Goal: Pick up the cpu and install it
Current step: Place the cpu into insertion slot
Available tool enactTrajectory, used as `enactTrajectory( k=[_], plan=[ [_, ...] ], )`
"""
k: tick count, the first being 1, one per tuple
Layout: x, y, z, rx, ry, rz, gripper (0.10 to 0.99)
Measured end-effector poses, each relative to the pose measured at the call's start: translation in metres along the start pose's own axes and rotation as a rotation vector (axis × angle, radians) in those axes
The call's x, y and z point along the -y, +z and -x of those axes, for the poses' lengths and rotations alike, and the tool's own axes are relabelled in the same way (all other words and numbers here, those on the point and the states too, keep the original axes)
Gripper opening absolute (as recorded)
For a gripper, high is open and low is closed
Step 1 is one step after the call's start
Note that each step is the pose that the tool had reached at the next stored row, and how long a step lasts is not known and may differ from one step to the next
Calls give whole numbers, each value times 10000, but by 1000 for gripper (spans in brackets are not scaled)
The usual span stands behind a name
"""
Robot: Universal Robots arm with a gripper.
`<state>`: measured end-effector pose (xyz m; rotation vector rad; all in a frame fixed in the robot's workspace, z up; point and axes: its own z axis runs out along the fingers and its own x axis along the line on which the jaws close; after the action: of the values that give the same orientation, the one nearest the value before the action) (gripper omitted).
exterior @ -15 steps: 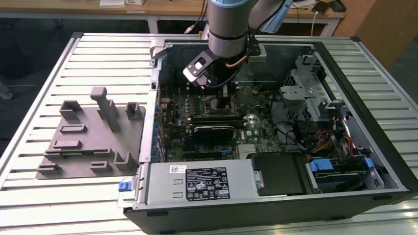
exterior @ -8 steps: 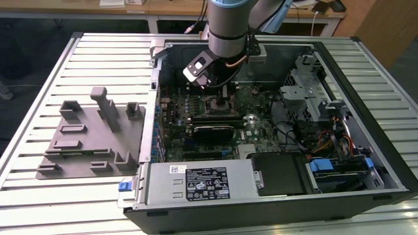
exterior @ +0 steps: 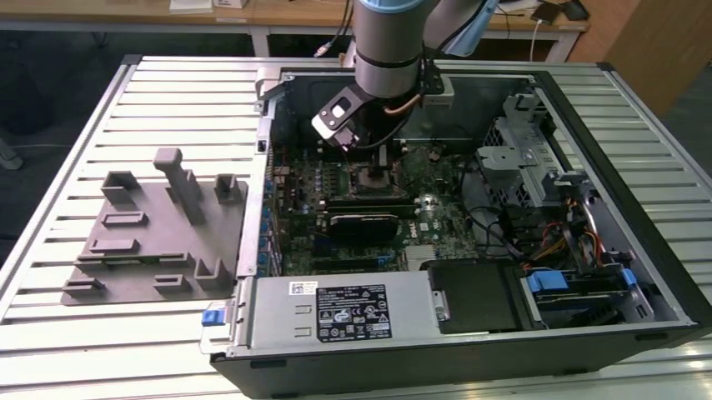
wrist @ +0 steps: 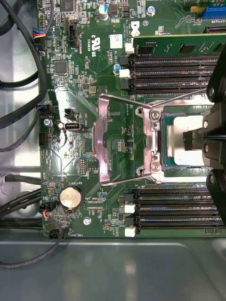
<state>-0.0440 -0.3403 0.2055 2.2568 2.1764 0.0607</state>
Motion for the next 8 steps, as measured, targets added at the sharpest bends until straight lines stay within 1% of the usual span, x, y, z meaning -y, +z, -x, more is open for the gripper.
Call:
enactTrajectory(
  k=[5,8],
  plan=[
    [1,41,1,-1,-1,0,106],
    [2,49,2,1,0,-1,106]
  ],
)
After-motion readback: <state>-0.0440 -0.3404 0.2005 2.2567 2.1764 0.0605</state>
